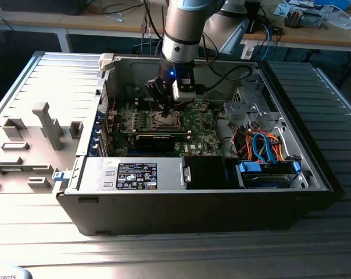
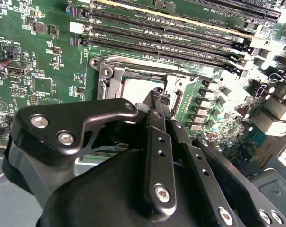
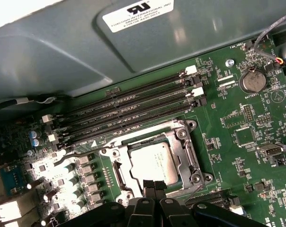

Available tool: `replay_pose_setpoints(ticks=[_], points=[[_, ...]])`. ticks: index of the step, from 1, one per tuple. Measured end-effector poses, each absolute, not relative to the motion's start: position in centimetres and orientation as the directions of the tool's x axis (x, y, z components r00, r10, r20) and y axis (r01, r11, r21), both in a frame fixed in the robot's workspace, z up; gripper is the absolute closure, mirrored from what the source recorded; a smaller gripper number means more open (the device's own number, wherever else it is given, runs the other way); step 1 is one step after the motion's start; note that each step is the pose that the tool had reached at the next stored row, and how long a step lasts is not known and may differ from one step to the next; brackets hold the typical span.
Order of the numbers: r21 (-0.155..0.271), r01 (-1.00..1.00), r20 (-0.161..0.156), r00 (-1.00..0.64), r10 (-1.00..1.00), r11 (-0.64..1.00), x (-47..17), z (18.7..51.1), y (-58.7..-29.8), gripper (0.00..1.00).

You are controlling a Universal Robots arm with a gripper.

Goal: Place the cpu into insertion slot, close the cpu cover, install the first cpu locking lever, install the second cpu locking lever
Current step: 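Install the first cpu locking lever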

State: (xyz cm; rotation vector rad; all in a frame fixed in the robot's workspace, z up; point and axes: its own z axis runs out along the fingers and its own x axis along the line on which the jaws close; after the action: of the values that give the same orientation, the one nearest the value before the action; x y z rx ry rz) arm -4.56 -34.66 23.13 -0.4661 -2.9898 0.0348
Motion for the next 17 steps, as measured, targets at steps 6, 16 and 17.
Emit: replay_pose_setpoints(ticks=[6, 16, 17], points=[[-0.040, 0.302, 0.110, -0.946, 0.305, 0.952, -4.56, 23.13, -34.66, 0.89], [-0.040, 0.250, 0.110, -0.961, 0.253, 0.967, -4.57, 23.13, -34.66, 0.89], [-0.040, 0.244, 0.110, -0.963, 0.247, 0.969, -4.57, 23.13, -34.66, 0.89]])
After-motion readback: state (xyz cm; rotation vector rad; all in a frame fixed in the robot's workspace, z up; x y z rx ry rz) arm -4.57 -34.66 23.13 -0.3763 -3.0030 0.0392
